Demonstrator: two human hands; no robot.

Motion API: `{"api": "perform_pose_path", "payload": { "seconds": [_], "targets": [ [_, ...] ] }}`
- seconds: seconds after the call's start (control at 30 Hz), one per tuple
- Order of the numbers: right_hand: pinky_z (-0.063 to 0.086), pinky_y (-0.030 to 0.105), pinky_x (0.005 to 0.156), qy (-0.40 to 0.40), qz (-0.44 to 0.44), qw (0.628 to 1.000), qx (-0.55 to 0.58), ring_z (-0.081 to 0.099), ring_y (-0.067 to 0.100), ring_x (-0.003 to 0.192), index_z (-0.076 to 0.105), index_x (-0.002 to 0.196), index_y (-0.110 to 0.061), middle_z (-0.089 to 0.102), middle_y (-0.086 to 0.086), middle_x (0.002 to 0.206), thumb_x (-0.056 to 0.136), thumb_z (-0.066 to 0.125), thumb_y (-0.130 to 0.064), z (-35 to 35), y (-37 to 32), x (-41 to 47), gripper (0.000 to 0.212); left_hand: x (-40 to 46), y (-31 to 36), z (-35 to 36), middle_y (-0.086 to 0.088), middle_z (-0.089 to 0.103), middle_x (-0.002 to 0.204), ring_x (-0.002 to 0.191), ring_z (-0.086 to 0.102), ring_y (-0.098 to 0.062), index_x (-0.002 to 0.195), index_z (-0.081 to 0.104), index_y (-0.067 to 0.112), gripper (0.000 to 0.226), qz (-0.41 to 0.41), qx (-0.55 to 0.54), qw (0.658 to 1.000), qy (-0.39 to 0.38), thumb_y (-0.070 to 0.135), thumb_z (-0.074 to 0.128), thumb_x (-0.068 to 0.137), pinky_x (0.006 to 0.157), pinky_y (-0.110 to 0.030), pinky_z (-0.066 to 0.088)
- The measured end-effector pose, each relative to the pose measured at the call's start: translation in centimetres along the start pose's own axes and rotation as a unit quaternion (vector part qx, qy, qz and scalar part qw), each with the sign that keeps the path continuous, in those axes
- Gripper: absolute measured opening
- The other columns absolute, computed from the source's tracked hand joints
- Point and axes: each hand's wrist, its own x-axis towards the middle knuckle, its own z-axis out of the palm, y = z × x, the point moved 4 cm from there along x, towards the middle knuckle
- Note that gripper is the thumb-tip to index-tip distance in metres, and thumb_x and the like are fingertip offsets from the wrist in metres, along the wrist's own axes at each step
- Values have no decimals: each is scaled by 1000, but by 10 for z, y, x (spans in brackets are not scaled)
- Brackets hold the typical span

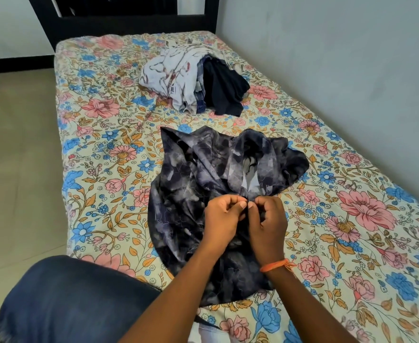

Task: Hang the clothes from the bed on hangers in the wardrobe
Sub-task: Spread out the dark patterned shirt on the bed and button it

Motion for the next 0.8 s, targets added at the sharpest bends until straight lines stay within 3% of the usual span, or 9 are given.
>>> {"api": "perform_pose_path", "payload": {
  "seconds": [0.2, 0.4, 0.57, 0.7, 0.8],
  "targets": [
    [38, 6, 74, 6, 18, 999, 31, 53, -7, 85, 65, 88, -7, 59, 2, 89, 88, 62, -9, -1, 4, -3, 4, -3, -5, 4, -17, 74, 92, 87, 70, -20, 92, 72, 6, 10, -33, -57, 998, 10, 5, 62, 94, 77, -24, 58],
    [38, 6, 73, 4, 8, 1000, 23, 53, -4, 83, 65, 84, -7, 60, 3, 85, 85, 66, -3, -1, 6, -6, 4, -2, -5, 5, -13, 74, 90, 81, 68, -13, 96, 72, 8, 11, -42, -65, 997, 20, 7, 61, 95, 74, -21, 57],
    [41, 8, 73, 4, 13, 998, 55, 56, -2, 82, 67, 82, -7, 61, 0, 83, 84, 67, -5, -1, 3, -8, 3, 0, -5, 4, -10, 75, 86, 84, 71, -20, 89, 74, 13, 10, -24, -30, 999, 38, 9, 66, 92, 81, -34, 59],
    [47, 14, 74, -6, 88, 986, 145, 64, 6, 80, 71, 81, -12, 69, 2, 84, 87, 67, 4, -5, 8, -5, 17, 0, -2, 2, -3, 76, 84, 83, 71, -15, 90, 75, 15, 10, 3, 7, 999, 41, 10, 67, 91, 81, -30, 59],
    [50, 17, 74, -27, 89, 984, 152, 67, 9, 79, 74, 81, -12, 72, 1, 83, 84, 68, 8, -6, 13, -2, 21, -1, -1, 1, -1, 76, 86, 82, 71, -9, 92, 75, 14, 11, 16, 21, 999, 42, 9, 66, 92, 78, -22, 57]
  ]
}}
